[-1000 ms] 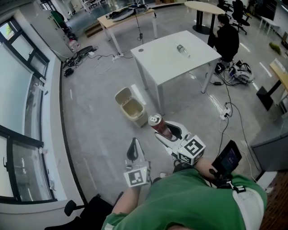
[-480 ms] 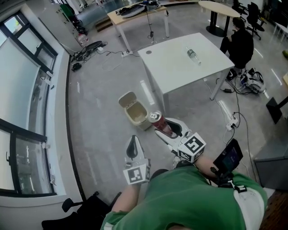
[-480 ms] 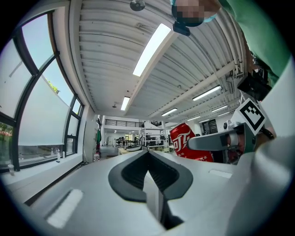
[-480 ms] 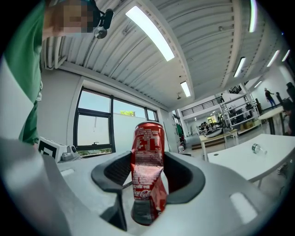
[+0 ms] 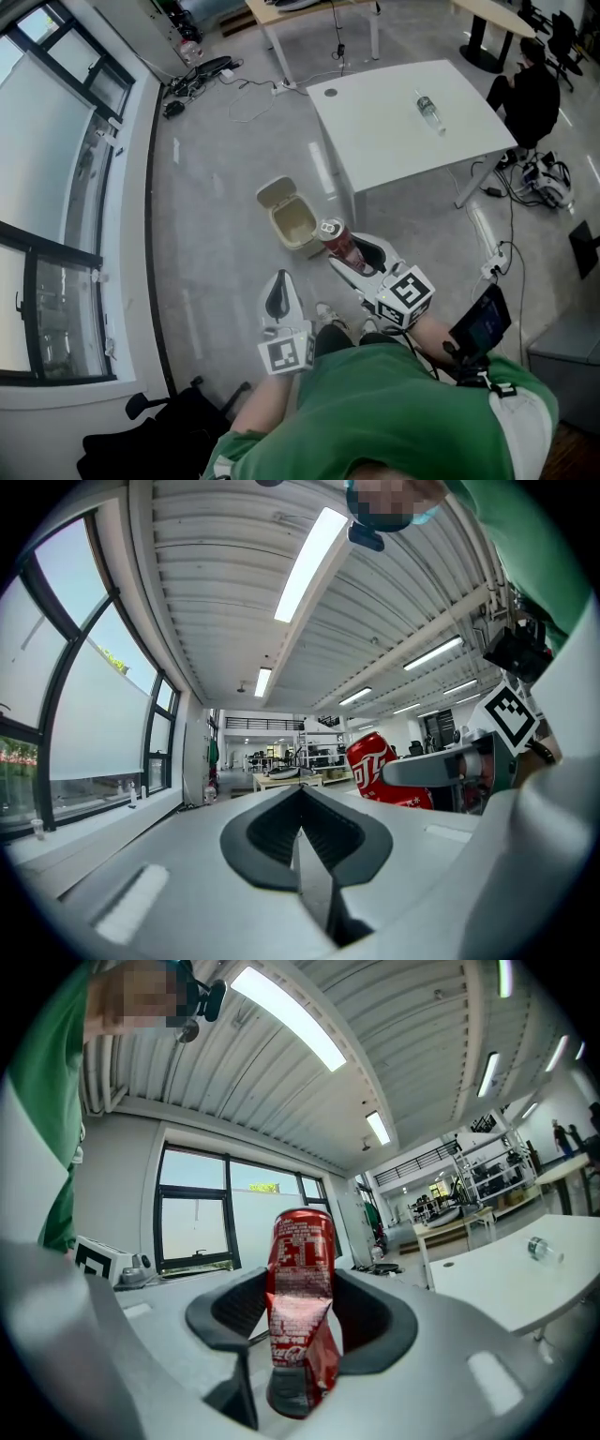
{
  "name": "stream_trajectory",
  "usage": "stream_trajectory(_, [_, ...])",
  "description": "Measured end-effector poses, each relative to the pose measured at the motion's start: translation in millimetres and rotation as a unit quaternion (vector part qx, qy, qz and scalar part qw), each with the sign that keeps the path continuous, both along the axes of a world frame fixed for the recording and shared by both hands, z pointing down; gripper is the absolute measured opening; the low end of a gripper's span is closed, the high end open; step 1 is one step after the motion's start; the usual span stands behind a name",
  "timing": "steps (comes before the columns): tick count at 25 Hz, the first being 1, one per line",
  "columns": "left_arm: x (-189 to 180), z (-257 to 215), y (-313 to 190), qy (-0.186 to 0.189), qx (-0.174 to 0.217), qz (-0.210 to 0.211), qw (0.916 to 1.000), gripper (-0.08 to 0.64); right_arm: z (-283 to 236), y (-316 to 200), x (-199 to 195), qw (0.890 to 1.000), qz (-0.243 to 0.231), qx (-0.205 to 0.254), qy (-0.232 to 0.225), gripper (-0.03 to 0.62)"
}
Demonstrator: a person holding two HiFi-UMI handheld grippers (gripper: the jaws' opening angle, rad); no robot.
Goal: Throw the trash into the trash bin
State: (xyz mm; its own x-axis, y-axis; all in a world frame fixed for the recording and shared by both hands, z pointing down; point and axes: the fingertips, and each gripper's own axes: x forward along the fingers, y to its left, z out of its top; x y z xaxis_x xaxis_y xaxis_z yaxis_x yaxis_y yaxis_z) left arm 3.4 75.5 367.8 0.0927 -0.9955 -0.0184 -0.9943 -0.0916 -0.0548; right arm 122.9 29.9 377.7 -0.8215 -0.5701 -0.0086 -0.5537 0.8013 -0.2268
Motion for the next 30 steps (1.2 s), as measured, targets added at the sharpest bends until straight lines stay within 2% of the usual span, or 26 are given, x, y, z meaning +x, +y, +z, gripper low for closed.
stream_trajectory(6, [-22.4,9.0,-43.5,0.002,-0.013,-0.005,0.9999,0.005,7.2,-42.9,-24.4,1.0,-0.008,-0.006,0.01,0.224])
stream_trajectory(11, [-38.4,10.7,-89.0,0.007,-0.01,0.014,0.9998,0.005,7.2,-84.7,-47.0,1.0,-0.003,-0.01,0.016,0.222])
stream_trajectory(19, [-88.8,16.4,-151.0,0.018,-0.011,0.015,0.9997,0.005,15.5,-143.8,-95.7,0.999,0.001,-0.016,0.029,0.222])
stream_trajectory(24, [-120.3,21.2,-167.6,0.02,-0.006,0.019,0.9996,0.005,22.8,-165.7,-126.0,0.999,0.004,-0.017,0.038,0.222])
stream_trajectory(30, [-146.8,33.5,-178.2,0.032,-0.027,0.006,0.9991,0.005,44.0,-183.4,-149.6,0.998,0.001,-0.043,0.05,0.222])
